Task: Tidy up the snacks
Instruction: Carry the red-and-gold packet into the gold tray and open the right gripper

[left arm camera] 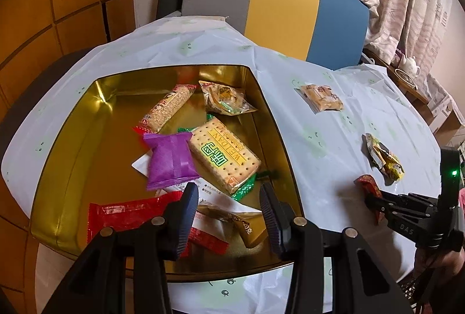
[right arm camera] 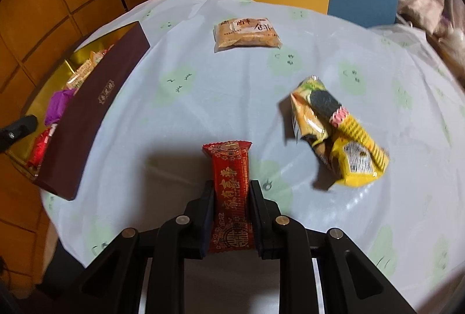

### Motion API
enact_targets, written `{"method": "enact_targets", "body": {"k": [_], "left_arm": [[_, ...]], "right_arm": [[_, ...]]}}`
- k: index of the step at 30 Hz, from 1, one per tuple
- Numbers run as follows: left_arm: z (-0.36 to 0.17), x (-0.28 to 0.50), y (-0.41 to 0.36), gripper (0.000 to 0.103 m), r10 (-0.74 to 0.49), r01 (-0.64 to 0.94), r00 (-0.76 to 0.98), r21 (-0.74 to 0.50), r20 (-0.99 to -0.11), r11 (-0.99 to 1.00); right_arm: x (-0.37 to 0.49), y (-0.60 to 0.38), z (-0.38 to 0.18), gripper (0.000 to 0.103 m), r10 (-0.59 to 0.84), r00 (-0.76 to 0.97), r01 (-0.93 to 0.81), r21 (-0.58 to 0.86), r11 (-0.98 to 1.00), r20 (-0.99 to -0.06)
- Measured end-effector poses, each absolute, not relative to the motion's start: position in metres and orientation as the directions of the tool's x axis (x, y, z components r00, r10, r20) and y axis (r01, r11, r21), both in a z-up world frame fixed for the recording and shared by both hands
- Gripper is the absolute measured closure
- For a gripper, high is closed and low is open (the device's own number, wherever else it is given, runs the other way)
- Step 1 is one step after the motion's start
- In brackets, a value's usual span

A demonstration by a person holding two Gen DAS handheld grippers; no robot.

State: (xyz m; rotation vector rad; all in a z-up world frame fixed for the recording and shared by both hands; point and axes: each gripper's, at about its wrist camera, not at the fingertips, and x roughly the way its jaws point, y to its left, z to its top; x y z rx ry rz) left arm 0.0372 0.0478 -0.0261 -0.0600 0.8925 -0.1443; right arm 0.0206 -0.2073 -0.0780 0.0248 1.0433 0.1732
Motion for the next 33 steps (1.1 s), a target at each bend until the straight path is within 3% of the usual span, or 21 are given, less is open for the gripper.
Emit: {"method": "enact_targets", "body": {"k": [7,10,25,33], "left_arm": [[-0.027,0.034,0.053,0.058,-0.158,0.100,0.622,-0.123,-0.767,0.987],[-0.027,0.034,0.058,0.059,-0.155,0.086,0.626,-0.129,-0.764,0.988],[-0.023,0.033,0.105,0.059,-0.102,-0.027,0.650,-0.157,-0.753,0.987],[-0.021,0.034,0.122,0.059,-0.078,-0.076,0.661,-0.170,-0.747,0.983]], "right_arm": [[0.012,-0.234,-0.081,0.080,0.355,0.456,-0.002,0.398,0.917,-0.816],[0.010,-0.249,-0.089,0.081,0.504,0.436,0.059,0.583,0.811,-0.745],[0.011,-0.228,-0.082,0.081,0.532,0.438,0.030,0.603,0.797,-0.725],[0.015,-0.179,-0.041,0.081,0.523,0.446,-0.152,0.515,0.844,-0.726]]}}
